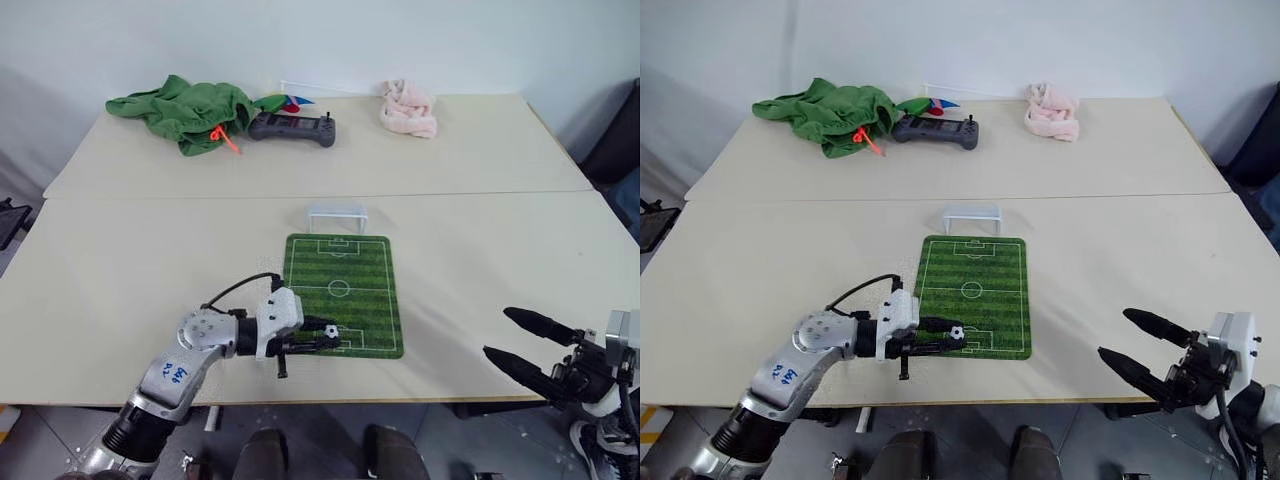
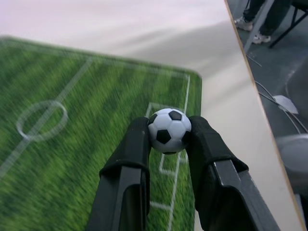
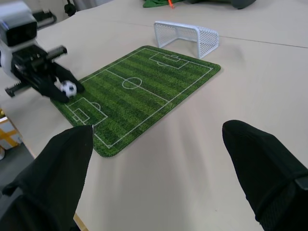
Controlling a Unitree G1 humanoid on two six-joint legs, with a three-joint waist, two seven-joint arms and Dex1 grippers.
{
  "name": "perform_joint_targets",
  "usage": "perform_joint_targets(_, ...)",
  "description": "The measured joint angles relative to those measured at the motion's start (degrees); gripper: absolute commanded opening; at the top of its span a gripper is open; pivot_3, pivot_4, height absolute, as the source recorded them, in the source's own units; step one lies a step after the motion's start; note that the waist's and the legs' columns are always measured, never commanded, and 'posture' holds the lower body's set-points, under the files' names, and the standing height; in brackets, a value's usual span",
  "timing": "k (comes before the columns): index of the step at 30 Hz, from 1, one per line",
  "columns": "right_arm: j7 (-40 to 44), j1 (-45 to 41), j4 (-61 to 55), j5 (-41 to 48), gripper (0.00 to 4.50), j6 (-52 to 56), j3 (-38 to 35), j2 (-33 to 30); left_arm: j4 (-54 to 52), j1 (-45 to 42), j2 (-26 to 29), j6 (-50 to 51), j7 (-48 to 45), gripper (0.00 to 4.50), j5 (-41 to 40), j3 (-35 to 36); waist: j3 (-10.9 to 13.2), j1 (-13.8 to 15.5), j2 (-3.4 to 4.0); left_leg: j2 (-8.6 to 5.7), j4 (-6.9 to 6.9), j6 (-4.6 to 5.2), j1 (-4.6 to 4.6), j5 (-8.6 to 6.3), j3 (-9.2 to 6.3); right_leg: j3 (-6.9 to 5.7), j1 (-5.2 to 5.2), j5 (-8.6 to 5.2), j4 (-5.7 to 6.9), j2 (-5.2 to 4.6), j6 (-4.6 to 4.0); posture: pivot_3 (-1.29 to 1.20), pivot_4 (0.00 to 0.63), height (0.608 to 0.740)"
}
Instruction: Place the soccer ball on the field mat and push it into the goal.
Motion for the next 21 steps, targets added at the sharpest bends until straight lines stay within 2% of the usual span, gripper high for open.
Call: perform_joint_targets(21,-1.52,1.63,-0.58,0.69,4.5,-0.51,0.01,1.89,4.33,-0.49,-2.91,-3.86,0.78,0.85,5.46,-2.0,-0.01,0.15,0.01,0.0,0.19,0.11,-0.05,-0.07,0.0,0.03,0.02,0.0,0.0,0.0,0.01,0.0,0.15,0.74)
